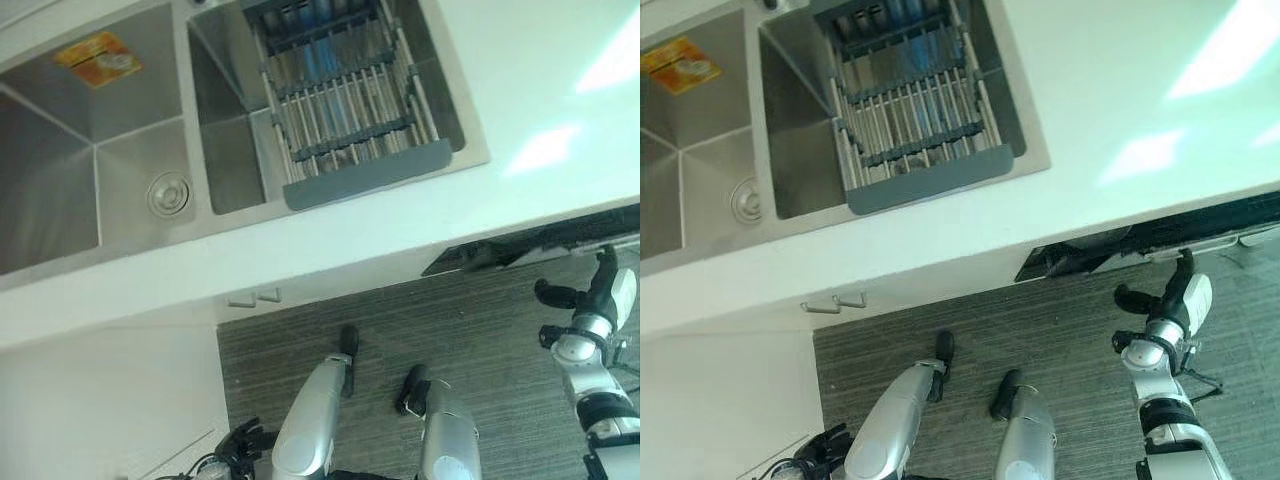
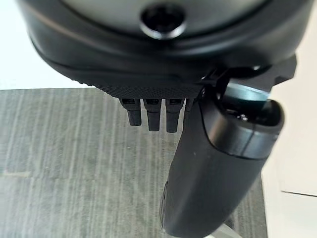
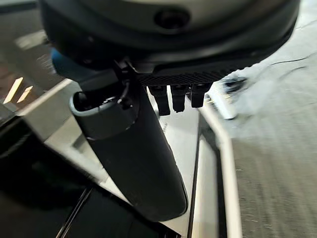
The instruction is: Place the dishes in the dishwasher.
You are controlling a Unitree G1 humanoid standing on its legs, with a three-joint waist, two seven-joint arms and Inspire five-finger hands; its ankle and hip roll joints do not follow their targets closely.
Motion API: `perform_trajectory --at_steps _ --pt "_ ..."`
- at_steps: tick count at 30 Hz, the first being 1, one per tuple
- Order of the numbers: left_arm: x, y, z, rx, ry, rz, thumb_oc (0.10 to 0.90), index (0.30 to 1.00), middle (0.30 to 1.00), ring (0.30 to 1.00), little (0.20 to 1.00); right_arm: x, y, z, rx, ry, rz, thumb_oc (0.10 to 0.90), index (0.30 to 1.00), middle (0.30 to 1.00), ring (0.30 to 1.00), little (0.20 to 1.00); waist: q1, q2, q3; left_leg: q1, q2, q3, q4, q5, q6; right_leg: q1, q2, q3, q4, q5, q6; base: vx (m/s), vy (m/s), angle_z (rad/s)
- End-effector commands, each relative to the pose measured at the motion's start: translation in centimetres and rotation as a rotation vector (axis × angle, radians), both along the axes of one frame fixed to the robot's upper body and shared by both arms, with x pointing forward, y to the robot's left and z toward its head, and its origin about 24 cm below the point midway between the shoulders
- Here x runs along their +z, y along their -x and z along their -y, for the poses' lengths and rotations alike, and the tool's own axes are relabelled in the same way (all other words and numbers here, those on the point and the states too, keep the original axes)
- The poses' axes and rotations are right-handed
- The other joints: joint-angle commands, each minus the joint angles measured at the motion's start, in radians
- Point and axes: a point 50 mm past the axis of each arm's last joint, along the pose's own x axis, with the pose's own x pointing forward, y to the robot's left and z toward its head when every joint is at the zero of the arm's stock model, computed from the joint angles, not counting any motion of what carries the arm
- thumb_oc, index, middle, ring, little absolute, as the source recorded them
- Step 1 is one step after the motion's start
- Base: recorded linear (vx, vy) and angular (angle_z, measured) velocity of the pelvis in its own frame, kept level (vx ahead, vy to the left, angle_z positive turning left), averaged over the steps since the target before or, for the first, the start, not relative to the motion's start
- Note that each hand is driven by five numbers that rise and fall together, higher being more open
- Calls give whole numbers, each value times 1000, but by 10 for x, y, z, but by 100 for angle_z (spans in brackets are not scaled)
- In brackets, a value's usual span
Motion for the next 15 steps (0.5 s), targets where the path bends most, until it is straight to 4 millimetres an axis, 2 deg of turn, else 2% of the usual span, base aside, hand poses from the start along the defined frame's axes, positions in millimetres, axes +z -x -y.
perform_trajectory --at_steps 1,6,10,12,15 --pt "2 25 -26 3 -49 -40 800 900 900 900 900 134 -43 -35 292 374 380 800 900 900 900 900 54 -4 -21 90 16 17 -60 -115 14 -10 52 47 115 -105 -77 12 17 18" --pt "10 12 -28 57 25 87 800 900 900 900 900 170 -54 -47 325 461 414 800 900 900 900 900 92 2 -21 75 18 1 -60 -103 8 16 51 18 106 -107 -81 19 7 14" --pt "29 -17 -32 87 129 306 800 900 900 900 900 194 -59 -56 334 492 440 800 900 900 900 900 114 9 -21 70 23 -3 -60 -97 3 37 55 -1 94 -110 -79 0 -2 3" --pt "37 -27 -33 91 171 401 800 900 900 900 900 193 -61 -58 346 476 432 800 900 900 900 900 118 8 -21 77 26 -7 -60 -100 0 59 63 -7 76 -108 -78 -7 -19 3" --pt "50 -41 -33 72 173 529 800 900 900 900 900 177 -64 -60 371 405 404 800 900 900 900 900 120 2 -21 101 32 -14 -60 -108 -6 109 78 -15 31 -102 -73 1 -47 7"
